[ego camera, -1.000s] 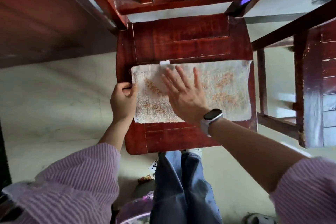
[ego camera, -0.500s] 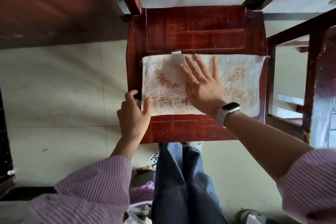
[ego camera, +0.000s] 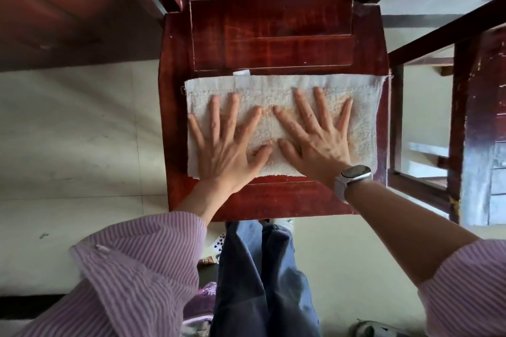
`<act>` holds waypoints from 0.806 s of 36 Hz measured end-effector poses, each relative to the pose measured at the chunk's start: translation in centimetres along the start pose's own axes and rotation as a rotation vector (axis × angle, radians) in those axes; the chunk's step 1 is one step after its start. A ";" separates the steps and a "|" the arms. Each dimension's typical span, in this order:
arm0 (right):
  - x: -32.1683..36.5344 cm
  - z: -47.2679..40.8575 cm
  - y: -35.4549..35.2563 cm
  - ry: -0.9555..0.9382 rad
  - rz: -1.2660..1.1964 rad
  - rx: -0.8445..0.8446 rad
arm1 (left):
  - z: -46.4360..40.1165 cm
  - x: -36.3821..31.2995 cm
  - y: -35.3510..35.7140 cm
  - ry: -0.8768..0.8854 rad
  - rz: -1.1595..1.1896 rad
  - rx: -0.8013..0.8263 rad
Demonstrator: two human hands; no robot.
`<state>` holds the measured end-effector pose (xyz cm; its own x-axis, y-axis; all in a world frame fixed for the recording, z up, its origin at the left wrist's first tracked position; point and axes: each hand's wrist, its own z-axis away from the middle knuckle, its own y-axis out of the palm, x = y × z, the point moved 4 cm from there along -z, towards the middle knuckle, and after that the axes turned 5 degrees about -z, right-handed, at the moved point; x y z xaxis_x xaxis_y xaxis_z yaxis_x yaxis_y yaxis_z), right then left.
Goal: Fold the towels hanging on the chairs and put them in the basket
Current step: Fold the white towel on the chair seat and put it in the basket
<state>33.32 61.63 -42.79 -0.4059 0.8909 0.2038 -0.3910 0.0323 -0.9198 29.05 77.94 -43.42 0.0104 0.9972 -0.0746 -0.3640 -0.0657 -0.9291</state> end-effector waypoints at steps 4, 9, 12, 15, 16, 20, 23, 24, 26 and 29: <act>-0.3 0.2 -0.7 -0.027 -0.152 -0.031 | -0.2 0.0 -0.2 0.000 -0.025 0.024; -4.0 3.3 -3.2 0.230 -0.411 -0.411 | -0.2 -0.2 -1.2 0.014 -0.002 0.007; -6.4 4.9 -3.5 0.551 -0.432 -0.500 | -0.1 -1.5 -2.0 0.056 0.005 -0.022; -7.8 5.3 -3.0 0.789 -0.491 -0.405 | -0.1 -3.3 -2.2 0.110 -0.019 -0.024; -8.0 5.3 -2.7 0.835 -0.501 -0.355 | -0.2 -3.6 -2.0 0.109 -0.032 -0.011; -8.3 4.8 -2.5 0.913 -0.538 -0.232 | -0.6 -3.7 -0.6 0.062 -0.098 0.084; -8.3 4.1 -2.5 0.948 -0.578 -0.161 | -0.7 -3.7 -0.3 0.037 -0.110 0.121; -8.3 3.9 -2.4 0.961 -0.599 -0.137 | -0.8 -3.8 -0.3 0.036 -0.109 0.129; -8.3 3.8 -2.5 0.986 -0.623 -0.115 | -0.9 -3.9 -0.4 0.042 -0.102 0.144; -8.1 4.0 -3.4 0.993 -0.634 -0.155 | -0.8 -4.0 -0.6 0.059 -0.099 0.156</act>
<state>34.57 52.51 -39.96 0.6688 0.6554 0.3510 -0.1599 0.5878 -0.7930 30.02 74.00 -42.83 0.1058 0.9943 -0.0111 -0.4984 0.0434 -0.8659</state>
